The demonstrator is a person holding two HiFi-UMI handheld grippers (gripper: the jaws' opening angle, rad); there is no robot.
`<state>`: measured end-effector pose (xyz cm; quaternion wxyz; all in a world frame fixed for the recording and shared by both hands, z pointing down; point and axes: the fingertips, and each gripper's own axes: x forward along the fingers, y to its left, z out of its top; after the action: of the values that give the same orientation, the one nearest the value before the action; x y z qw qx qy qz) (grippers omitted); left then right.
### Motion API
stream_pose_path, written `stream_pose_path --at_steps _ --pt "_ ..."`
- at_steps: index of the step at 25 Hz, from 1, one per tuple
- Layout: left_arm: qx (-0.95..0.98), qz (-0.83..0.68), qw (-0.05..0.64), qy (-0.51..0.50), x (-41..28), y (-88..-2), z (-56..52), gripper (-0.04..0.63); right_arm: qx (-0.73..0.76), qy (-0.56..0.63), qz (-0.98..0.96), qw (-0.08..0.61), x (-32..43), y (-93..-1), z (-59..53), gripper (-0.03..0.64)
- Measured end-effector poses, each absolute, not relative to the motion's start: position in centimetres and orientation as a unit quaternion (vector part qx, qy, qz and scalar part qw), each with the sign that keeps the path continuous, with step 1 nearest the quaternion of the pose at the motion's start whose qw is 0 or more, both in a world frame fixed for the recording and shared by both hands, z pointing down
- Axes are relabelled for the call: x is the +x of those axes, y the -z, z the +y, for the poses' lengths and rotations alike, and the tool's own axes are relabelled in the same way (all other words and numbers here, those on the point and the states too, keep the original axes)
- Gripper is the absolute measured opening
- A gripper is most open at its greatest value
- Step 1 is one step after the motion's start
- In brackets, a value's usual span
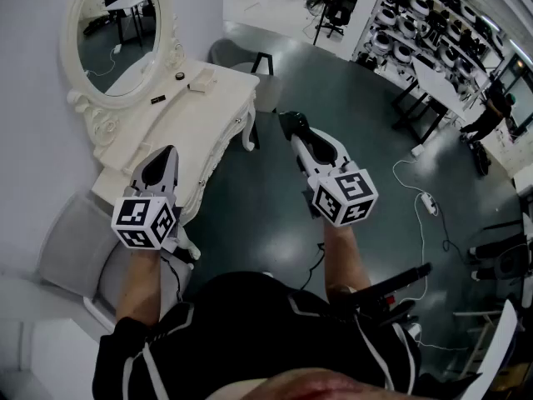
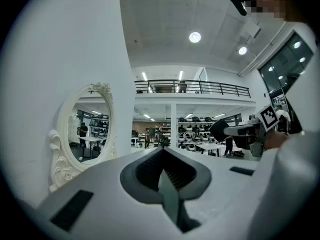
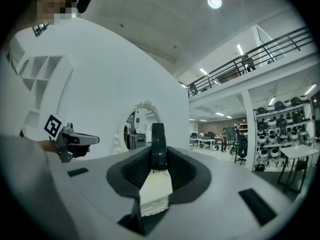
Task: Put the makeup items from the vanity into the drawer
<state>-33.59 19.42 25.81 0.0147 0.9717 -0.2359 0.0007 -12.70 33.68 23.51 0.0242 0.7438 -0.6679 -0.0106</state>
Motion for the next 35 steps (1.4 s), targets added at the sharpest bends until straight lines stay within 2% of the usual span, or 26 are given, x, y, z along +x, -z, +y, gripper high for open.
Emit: stream_pose_path --at_steps 21,35 --pt "0.969 -0.248 0.008 0.002 -31.7 -25.9 20.2 0.004 0.734 0.021 -0.678 0.021 -11.2 -23.1 34.4 0.097" --pt "0.968 -0.251 -0.003 0.003 -23.9 -26.1 23.1 0.004 0.734 0.019 -0.679 0.007 -4.1 -24.0 38.0 0.097"
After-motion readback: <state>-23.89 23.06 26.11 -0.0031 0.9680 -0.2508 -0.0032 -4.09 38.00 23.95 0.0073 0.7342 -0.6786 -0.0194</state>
